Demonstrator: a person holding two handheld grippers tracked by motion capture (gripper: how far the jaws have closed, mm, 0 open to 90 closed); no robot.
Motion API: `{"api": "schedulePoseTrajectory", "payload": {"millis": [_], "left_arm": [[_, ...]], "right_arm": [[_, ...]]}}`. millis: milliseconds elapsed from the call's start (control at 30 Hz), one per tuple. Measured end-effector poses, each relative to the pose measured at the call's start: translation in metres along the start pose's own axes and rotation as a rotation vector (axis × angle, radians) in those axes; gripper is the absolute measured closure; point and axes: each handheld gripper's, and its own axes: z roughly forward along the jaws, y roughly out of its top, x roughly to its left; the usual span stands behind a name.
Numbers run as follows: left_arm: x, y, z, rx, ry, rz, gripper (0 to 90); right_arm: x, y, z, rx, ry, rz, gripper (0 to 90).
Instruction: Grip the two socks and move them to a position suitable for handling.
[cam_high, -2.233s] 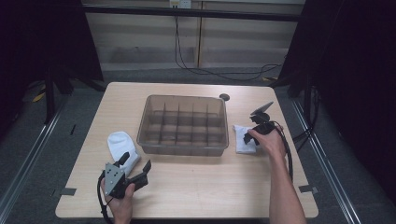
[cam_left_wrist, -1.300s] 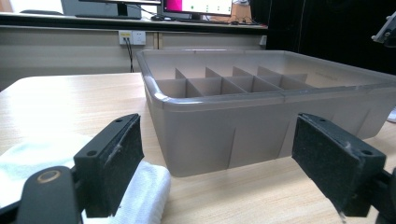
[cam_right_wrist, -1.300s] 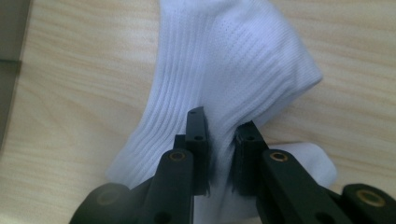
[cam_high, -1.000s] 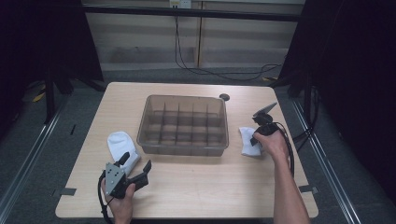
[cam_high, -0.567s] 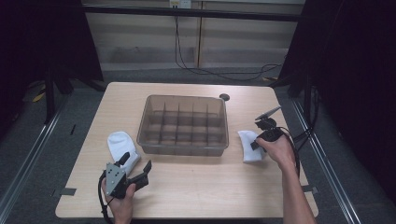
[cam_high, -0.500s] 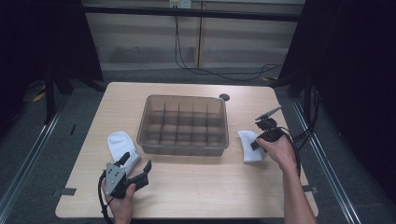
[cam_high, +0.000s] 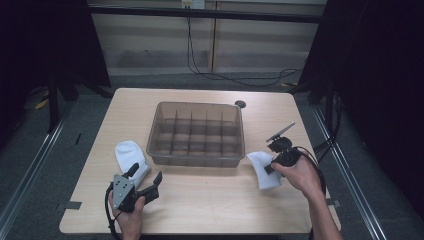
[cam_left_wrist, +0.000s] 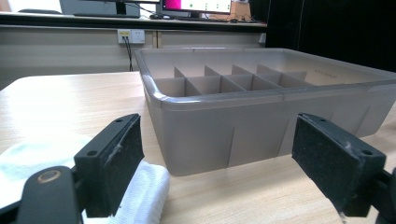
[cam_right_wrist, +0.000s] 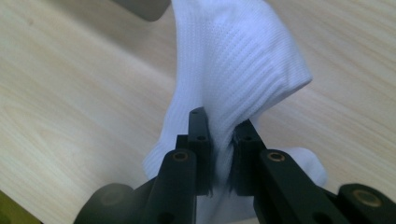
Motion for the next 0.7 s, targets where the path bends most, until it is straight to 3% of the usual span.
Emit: {"api": "schedulePoseTrajectory", "payload": {"millis": [33,133,267,700], "left_arm": [[0.000,0.000,0.000,0.001,0.001,0.002,16.1],[0.000,0.000,0.000,0.003,0.001,0.003,16.1],[0.000,0.000,0.000,0.003,0.001,0.003,16.1],[0.000,0.000,0.000,0.006,-0.003,0.005,16.1]], "right_arm": [[0.009,-0.002,0.000,0.001,-0.007,-0.027,81.7],[0.018,-0.004,0.001,0.007,-0.004,-0.057,81.7],[0.036,-0.006,0.006,0.026,0.035,-0.112,81.7],[0.085,0.002,0.038,0.068,0.105,-0.222,81.6]]}}
